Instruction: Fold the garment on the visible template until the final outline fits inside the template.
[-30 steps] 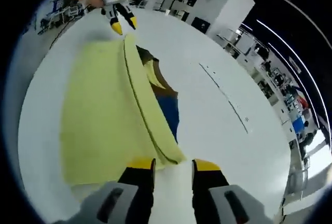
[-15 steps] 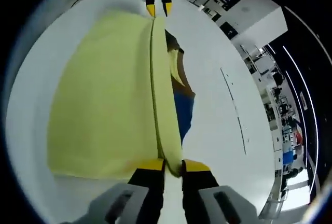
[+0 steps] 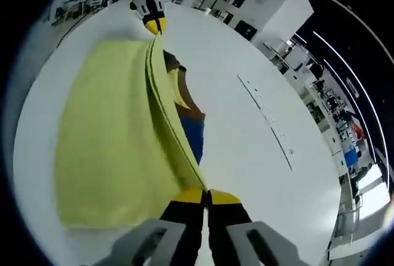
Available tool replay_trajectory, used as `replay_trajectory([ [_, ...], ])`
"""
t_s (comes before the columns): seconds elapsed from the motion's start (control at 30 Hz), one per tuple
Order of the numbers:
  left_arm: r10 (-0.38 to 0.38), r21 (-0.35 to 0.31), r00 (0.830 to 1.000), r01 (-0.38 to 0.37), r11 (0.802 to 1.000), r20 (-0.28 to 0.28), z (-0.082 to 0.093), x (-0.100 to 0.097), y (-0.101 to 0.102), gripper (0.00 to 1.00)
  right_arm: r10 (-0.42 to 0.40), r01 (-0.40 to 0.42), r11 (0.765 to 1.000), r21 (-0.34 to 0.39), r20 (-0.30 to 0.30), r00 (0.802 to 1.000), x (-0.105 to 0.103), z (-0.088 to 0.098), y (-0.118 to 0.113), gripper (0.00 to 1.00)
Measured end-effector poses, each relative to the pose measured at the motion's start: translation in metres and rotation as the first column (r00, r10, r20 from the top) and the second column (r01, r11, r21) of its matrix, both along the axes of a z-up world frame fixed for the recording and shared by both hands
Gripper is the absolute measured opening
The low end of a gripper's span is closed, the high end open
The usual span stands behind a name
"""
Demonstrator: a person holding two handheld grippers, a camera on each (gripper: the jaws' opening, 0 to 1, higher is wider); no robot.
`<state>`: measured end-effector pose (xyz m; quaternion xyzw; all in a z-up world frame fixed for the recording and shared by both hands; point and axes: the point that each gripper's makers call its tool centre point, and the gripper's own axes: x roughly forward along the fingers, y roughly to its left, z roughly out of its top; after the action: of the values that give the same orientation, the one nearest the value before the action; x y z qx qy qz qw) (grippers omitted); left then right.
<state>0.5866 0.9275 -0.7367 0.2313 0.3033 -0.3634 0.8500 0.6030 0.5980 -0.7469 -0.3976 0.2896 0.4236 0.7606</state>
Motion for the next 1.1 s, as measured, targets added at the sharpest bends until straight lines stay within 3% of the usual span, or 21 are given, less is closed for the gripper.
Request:
replay_trajectory([
  [0.1, 0.131, -0.107, 0.986, -0.142, 0.984, -0.100, -0.005, 0.007, 0.000, 0.00, -0.052, 0.053, 0.998, 0.038, -0.043, 0.998, 0.006, -0.004, 0.000, 0.00],
  [0.13, 0.192, -0.149, 0.968, -0.216, 0.965, -0.161, -0.008, 0.007, 0.001, 0.00, -0.063, 0.066, 0.997, 0.048, -0.054, 0.997, 0.009, -0.006, 0.000, 0.00],
  [0.23, 0.251, -0.191, 0.941, -0.296, 0.936, -0.228, -0.012, 0.010, 0.004, 0.00, -0.111, 0.119, 0.988, 0.094, -0.093, 0.990, 0.012, -0.009, 0.000, 0.00],
  [0.33, 0.239, -0.168, 0.946, -0.277, 0.946, -0.219, -0.017, 0.009, 0.003, 0.00, -0.151, 0.168, 0.978, 0.121, -0.143, 0.978, 0.014, -0.013, 0.000, 0.00],
  [0.43, 0.272, -0.194, 0.932, -0.320, 0.927, -0.241, -0.017, 0.012, 0.005, 0.00, -0.187, 0.211, 0.966, 0.148, -0.164, 0.969, 0.017, -0.013, -0.002, 0.00],
  [0.63, 0.278, -0.180, 0.930, -0.324, 0.929, -0.240, -0.020, 0.014, 0.005, 0.00, -0.221, 0.251, 0.954, 0.164, -0.183, 0.958, 0.021, -0.014, -0.006, 0.00],
  [0.7, 0.248, -0.154, 0.948, -0.281, 0.947, -0.201, -0.020, 0.015, 0.004, 0.01, -0.208, 0.236, 0.959, 0.158, -0.175, 0.962, 0.020, -0.014, -0.005, 0.00],
  [0.77, 0.252, -0.145, 0.948, -0.282, 0.948, -0.195, -0.021, 0.015, 0.004, 0.02, -0.199, 0.222, 0.964, 0.147, -0.159, 0.967, 0.019, -0.013, -0.006, 0.01],
  [0.87, 0.264, -0.124, 0.950, -0.286, 0.950, -0.167, -0.019, 0.018, 0.010, 0.05, -0.198, 0.221, 0.965, 0.143, -0.159, 0.967, 0.018, -0.012, -0.007, 0.15],
  [0.93, 0.253, -0.130, 0.955, -0.273, 0.953, -0.154, -0.014, 0.017, 0.011, 0.00, -0.197, 0.219, 0.965, 0.145, -0.153, 0.969, 0.017, -0.010, -0.008, 0.20],
  [1.03, 0.243, -0.160, 0.959, -0.265, 0.951, -0.148, -0.005, 0.017, 0.012, 0.00, -0.163, 0.178, 0.974, 0.141, -0.109, 0.981, 0.019, -0.004, -0.008, 0.18],
  [1.1, 0.217, -0.148, 0.970, -0.232, 0.961, -0.109, 0.000, 0.020, 0.011, 0.03, -0.139, 0.154, 0.975, 0.160, -0.097, 0.985, 0.020, 0.002, -0.003, 0.18],
])
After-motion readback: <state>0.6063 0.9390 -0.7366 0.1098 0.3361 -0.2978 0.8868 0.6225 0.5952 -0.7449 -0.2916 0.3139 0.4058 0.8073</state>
